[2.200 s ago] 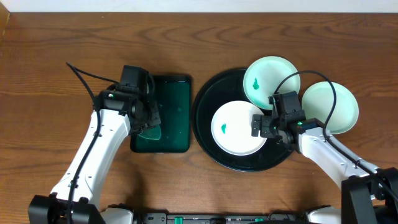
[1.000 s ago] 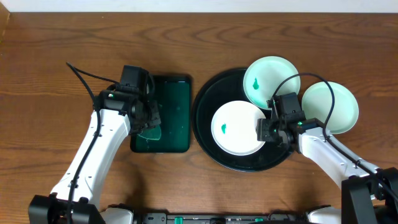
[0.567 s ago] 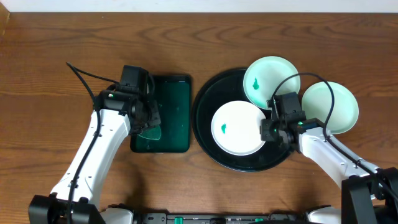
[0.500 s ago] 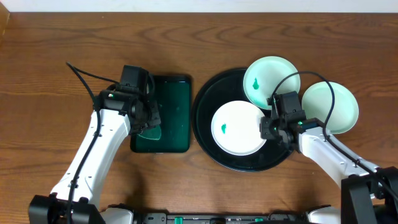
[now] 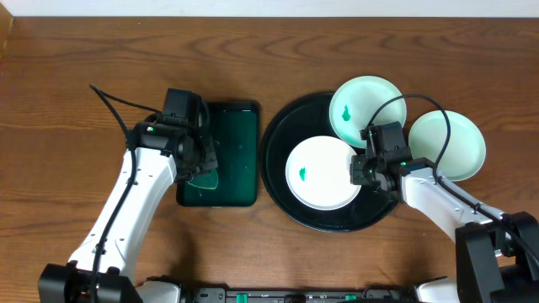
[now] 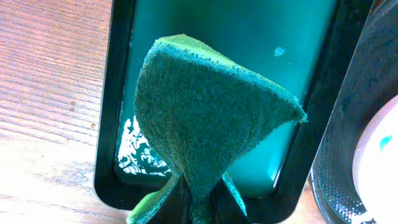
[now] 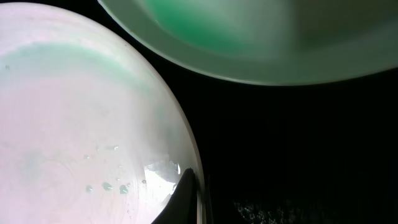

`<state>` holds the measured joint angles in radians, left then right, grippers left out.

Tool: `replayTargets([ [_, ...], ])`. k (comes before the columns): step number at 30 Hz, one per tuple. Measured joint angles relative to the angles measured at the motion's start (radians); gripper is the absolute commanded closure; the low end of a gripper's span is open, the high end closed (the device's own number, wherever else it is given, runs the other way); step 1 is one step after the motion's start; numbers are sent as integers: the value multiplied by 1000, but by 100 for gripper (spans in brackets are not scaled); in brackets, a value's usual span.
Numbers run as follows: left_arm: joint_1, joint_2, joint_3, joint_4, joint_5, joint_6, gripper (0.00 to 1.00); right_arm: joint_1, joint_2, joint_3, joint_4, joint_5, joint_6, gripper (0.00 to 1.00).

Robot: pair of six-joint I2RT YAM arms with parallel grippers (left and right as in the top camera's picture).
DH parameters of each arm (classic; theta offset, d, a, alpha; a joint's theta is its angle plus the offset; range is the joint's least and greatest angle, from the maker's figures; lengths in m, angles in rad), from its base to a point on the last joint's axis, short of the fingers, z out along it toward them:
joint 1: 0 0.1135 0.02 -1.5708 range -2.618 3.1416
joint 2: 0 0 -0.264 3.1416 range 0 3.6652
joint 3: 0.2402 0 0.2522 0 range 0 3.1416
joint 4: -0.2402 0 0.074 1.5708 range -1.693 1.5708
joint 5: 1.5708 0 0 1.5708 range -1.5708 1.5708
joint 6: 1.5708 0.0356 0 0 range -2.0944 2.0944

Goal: Clean dirty plates on tray and stack at the side

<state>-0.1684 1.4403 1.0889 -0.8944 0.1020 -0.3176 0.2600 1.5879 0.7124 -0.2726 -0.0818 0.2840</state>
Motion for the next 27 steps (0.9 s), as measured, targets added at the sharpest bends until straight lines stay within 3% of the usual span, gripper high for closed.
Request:
replayTargets([
  [1, 0, 0, 0, 0, 0, 0, 93, 0, 0, 0, 1, 0, 0, 98],
  [3, 0, 0, 0, 0, 0, 0, 93, 0, 0, 0, 1, 0, 0, 85],
  [7, 0, 0, 0, 0, 0, 0, 93, 0, 1, 0, 5, 8, -3, 83],
  [12, 0, 0, 0, 1, -6, 1, 93, 0, 1, 0, 20, 12, 0, 99],
  [27, 0, 12, 20, -22, -31, 1, 93, 0, 0, 0, 19, 3, 4, 99],
])
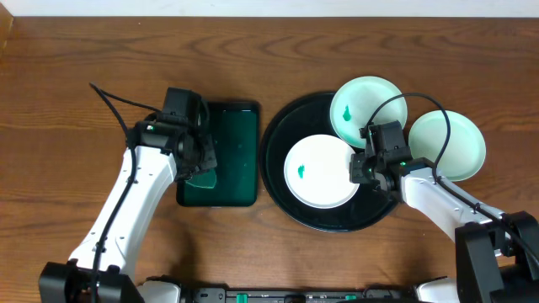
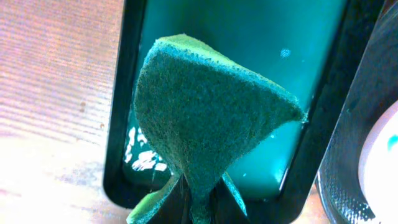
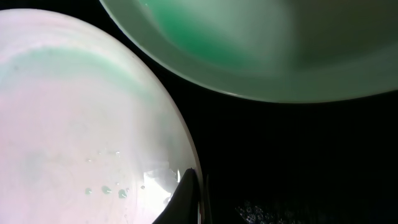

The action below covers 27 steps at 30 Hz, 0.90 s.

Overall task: Clean dirty plates on tray and stack at the side
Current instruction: 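Carry the sponge with the left gripper over to the white plate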

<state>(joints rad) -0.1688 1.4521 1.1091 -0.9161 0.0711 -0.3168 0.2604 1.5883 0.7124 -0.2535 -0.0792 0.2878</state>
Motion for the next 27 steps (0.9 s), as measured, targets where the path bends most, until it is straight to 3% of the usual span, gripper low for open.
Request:
replayTargets([
  [5, 0, 75, 129, -111, -38, 2, 93, 0, 0, 0, -1, -2, 6, 99],
  [14, -1, 145, 181, -126, -47, 2, 93, 0, 0, 0, -3, -11, 11, 98],
  [16, -8, 147, 181, -121, -37, 2, 93, 0, 0, 0, -3, -11, 19, 81],
  [18, -24, 147, 181, -114, -27, 2, 93, 0, 0, 0, -6, -11, 17, 77],
  [21, -58, 147, 181, -99, -21, 2, 93, 0, 0, 0, 2, -10, 23, 80],
  [23, -82, 147, 181, -92, -18, 2, 92, 0, 0, 0, 8, -10, 23, 98],
  [27, -118, 147, 181, -75, -17, 2, 93, 0, 0, 0, 8, -15, 23, 99],
])
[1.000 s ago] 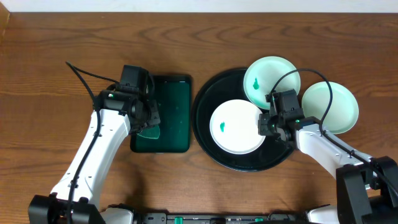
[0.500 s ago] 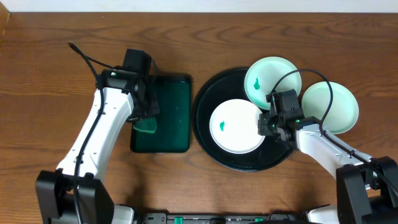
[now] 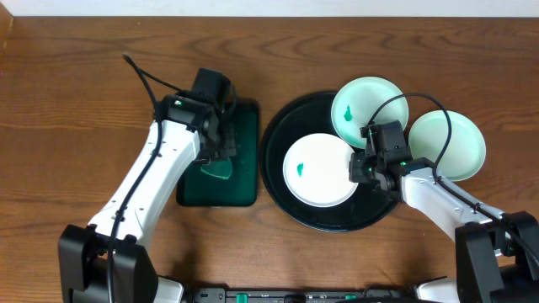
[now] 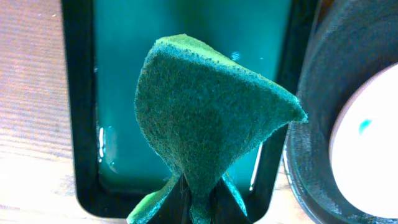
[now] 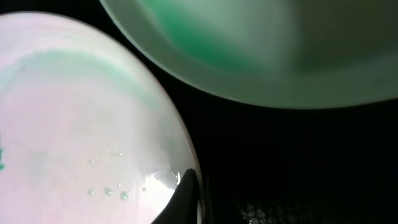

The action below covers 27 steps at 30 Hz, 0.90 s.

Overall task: Clean dirty plates on tray and stack at the side
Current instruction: 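Carry the sponge with the left gripper over to the white plate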

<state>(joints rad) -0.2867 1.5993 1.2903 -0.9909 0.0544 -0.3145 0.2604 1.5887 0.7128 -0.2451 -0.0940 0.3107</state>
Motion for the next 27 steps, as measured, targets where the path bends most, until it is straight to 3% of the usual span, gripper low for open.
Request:
replayTargets([
  [17, -102, 0, 0, 62, 0, -80, 93, 0, 0, 12, -54, -18, 31, 98],
  [20, -132, 0, 0, 79, 0, -83, 93, 0, 0, 13, -73, -23, 53, 78],
  [21, -140, 0, 0, 87, 1, -85, 93, 0, 0, 11, -82, -24, 58, 77],
  [23, -154, 0, 0, 105, 3, -88, 93, 1, 0, 11, -74, -31, 56, 80],
  [26, -176, 0, 0, 130, 3, -109, 93, 0, 0, 11, -53, -31, 59, 99],
  [27, -182, 0, 0, 137, 3, -113, 93, 0, 0, 11, -44, -31, 60, 99],
])
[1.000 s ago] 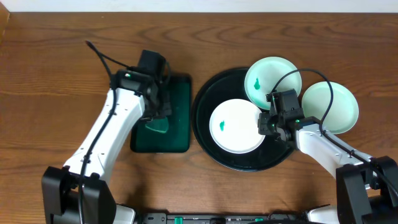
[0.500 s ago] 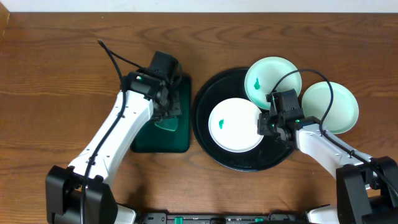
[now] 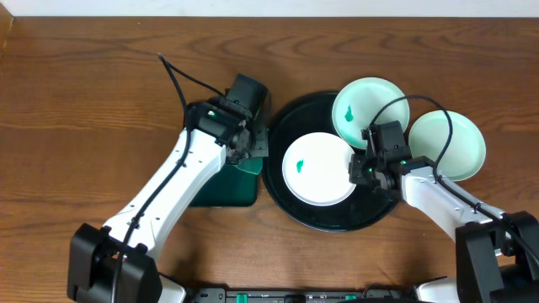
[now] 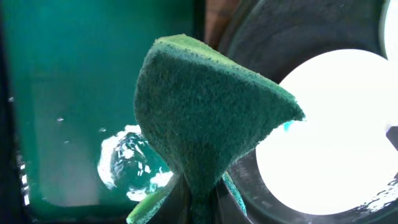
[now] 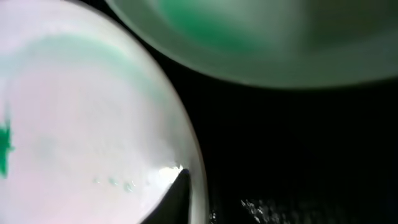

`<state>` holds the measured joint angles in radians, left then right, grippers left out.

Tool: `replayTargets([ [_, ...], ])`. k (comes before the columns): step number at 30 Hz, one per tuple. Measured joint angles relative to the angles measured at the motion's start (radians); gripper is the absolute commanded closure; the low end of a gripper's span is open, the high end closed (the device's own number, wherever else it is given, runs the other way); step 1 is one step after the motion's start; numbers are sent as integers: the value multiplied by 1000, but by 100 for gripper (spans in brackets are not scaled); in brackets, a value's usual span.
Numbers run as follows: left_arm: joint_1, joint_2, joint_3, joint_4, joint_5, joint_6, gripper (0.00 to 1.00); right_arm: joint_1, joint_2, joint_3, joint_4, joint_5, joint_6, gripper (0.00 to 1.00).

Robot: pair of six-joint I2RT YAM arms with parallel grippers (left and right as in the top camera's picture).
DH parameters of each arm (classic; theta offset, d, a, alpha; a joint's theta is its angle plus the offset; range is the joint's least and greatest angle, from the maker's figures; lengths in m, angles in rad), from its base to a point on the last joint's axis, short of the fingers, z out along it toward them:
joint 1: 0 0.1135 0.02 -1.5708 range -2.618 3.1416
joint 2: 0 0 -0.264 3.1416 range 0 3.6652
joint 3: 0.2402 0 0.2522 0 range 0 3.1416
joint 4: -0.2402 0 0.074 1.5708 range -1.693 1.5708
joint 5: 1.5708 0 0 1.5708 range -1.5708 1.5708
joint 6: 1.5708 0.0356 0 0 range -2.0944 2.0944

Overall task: Clean dirty plates on tray and stack at the side
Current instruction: 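Carry the sponge with the left gripper over to the white plate, then wipe the white plate with the sponge while the right gripper holds its rim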

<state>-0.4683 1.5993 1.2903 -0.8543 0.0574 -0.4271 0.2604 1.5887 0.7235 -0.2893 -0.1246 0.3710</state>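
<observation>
A white plate [image 3: 318, 170] with a green stain [image 3: 301, 166] lies on the round black tray [image 3: 278, 181]. My right gripper [image 3: 360, 171] is shut on its right rim, one dark finger [image 5: 177, 196] lying over the rim. A mint-green plate [image 3: 366, 109] with a green smear leans on the tray's far right. My left gripper [image 3: 253, 145] is shut on a folded green sponge [image 4: 199, 118], held over the gap between the basin and the tray, close to the white plate [image 4: 336, 130].
A rectangular black basin of green water [image 3: 227, 187] stands left of the tray, half hidden under my left arm. A second mint-green plate [image 3: 450, 143] rests on the wooden table [image 3: 84, 84] right of the tray, next to my right arm.
My left gripper has moved right with the sponge, from over the basin's middle to its right edge beside the tray. The right gripper keeps its hold; the stain now shows in its view.
The left gripper held the sponge above the basin's left side, with my right gripper shut on the white plate's rim. The sponge then stood over the basin's middle, and now at the tray's edge. The white plate has crept slightly left.
</observation>
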Motion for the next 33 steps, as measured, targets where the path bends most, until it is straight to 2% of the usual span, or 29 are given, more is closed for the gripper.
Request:
replayTargets([
  [7, -77, 10, 0, 89, 0, -51, 93, 0, 0, 0, -6, -3, 5, 99],
  [14, -150, 95, 0, 183, 6, -102, 93, 15, 0, 1, -16, 9, 18, 99],
  [21, -162, 186, 0, 210, 24, -134, 93, 17, -1, 1, -16, 13, 24, 99],
  [30, -162, 205, 0, 264, 57, -150, 93, 17, -1, 1, -16, 13, 24, 99],
  [31, -162, 205, 0, 266, 63, -153, 93, 17, -1, 1, -16, 13, 24, 98],
  [33, -162, 205, 0, 268, 70, -158, 93, 17, -1, 1, -16, 14, 24, 89],
])
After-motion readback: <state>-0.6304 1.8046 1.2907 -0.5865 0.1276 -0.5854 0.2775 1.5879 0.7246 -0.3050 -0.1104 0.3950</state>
